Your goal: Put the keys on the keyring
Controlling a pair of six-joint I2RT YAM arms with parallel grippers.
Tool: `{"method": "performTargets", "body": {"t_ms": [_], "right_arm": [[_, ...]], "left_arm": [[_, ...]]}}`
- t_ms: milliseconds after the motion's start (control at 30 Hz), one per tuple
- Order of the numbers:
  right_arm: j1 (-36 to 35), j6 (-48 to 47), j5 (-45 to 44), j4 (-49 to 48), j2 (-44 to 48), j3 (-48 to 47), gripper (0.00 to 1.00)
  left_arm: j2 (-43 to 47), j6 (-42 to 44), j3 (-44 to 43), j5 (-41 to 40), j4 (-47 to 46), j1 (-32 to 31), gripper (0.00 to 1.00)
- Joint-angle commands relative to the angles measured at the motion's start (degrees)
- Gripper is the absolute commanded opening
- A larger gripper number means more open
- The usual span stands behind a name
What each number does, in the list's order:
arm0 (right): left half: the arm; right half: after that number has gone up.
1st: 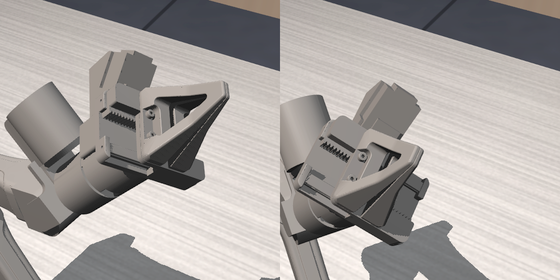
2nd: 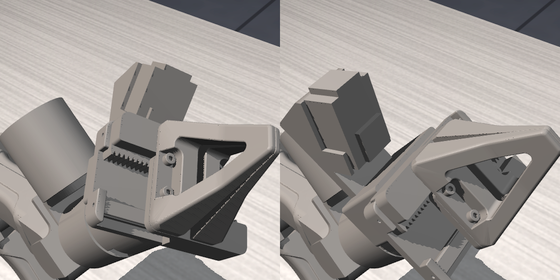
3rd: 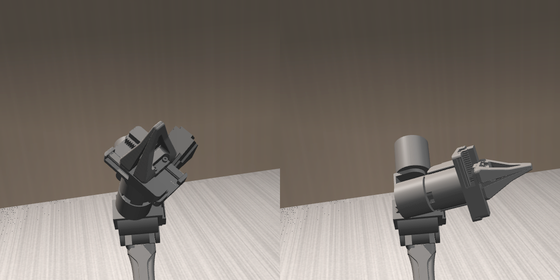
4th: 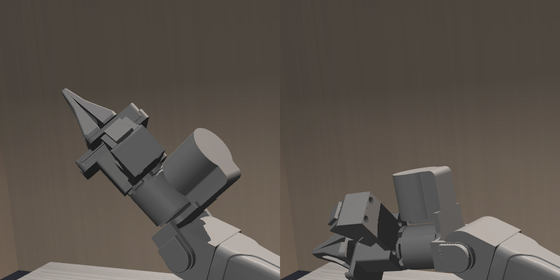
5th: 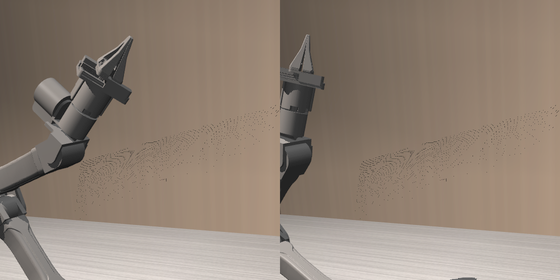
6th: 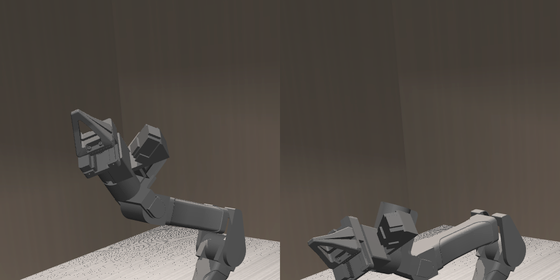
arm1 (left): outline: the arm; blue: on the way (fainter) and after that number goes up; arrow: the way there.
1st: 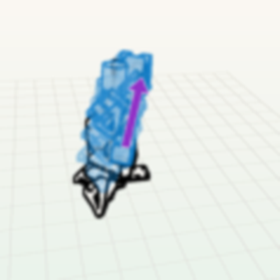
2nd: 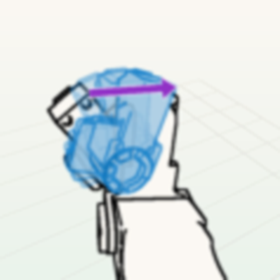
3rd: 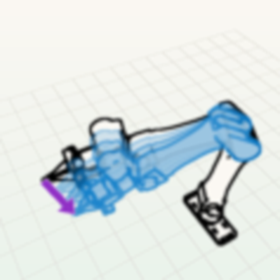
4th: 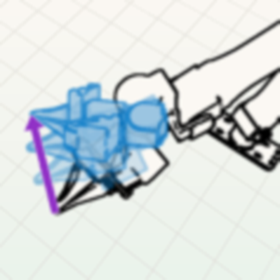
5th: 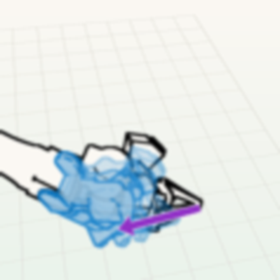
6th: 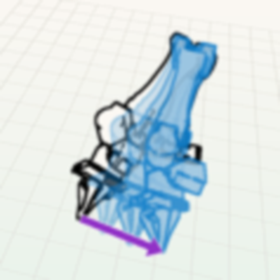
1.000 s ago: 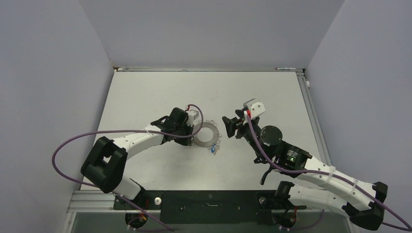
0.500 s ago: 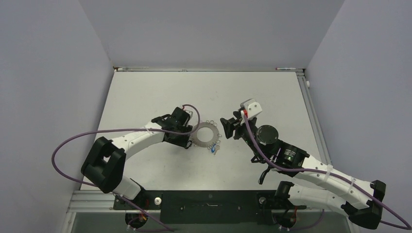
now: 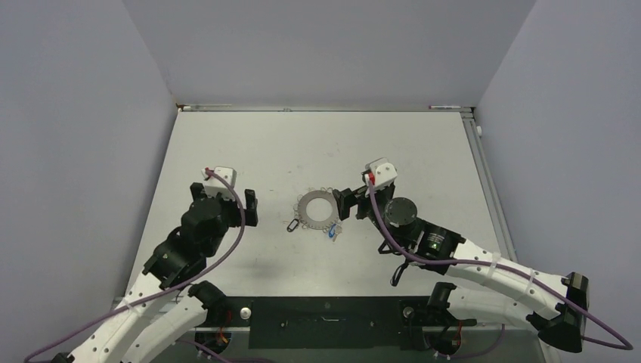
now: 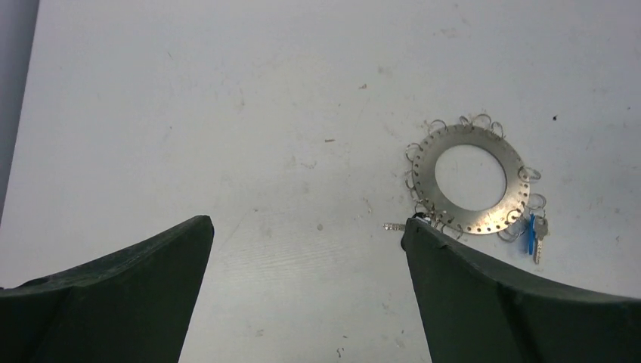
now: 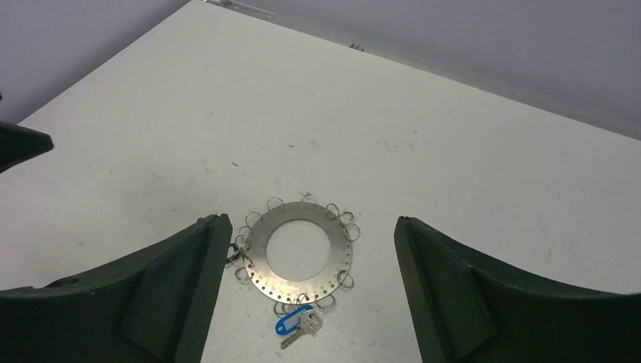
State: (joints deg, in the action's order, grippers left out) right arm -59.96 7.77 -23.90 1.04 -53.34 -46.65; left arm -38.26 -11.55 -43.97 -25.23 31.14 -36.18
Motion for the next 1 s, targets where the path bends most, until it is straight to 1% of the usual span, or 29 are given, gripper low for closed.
{"method": "performTargets", "body": {"t_ms": [0, 100, 233, 400, 467, 500, 667, 767, 833, 900, 967], "right_arm": [[0.11, 2.96, -5.26, -8.18, 3.23, 3.22, 0.82], [0.07, 4.51, -11.09, -9.72, 6.69, 6.13, 0.83], [0.07, 4.17, -16.06, -10.45, 11.59, 9.64, 0.83], [0.08, 2.95, -16.17, -13.16, 17.03, 12.2, 0.84], [0.07, 0.42, -16.06, -15.6, 17.91, 13.17, 0.84], [0.13, -0.47, -16.06, -16.63, 18.13, 13.62, 0.84], [0.07, -7.05, -17.98, -28.38, 17.25, 17.09, 0.84], [0.12, -7.33, -21.06, -36.74, 16.21, 20.04, 0.84], [0.12, -9.24, -21.36, -41.13, 15.69, 21.75, 0.84], [0.11, -8.6, -21.83, -42.27, 14.61, 22.1, 0.84], [0.14, -6.63, -23.57, -40.16, 12.5, 21.09, 0.85]], "left_arm": [[8.54, 2.76, 4.85, -2.46, -11.48, 1.13, 0.96], [15.05, 3.19, 7.38, -4.03, -13.29, 2.28, 0.96], [21.13, 4.03, 9.85, -4.02, -14.25, 2.35, 0.96], [24.5, 4.76, 10.8, -5.01, -14.5, 2.35, 0.96], [25.03, 4.7, 11.02, -4.9, -14.51, 2.35, 0.96], [25.05, 4.7, 11.09, -4.57, -14.52, 2.35, 0.96], [24.44, 4.3, 10.56, -3.87, -13.83, 2.35, 0.96], [24.29, 4.17, 10.17, -1.94, -13.35, 2.35, 0.96], [24.39, 4.17, 10.12, -1.22, -13.1, 2.35, 0.96], [24.67, 4.17, 10.32, -1.05, -13.18, 2.35, 0.96], [25.08, 4.17, 10.9, -0.96, -13.64, 2.35, 0.96]]}}
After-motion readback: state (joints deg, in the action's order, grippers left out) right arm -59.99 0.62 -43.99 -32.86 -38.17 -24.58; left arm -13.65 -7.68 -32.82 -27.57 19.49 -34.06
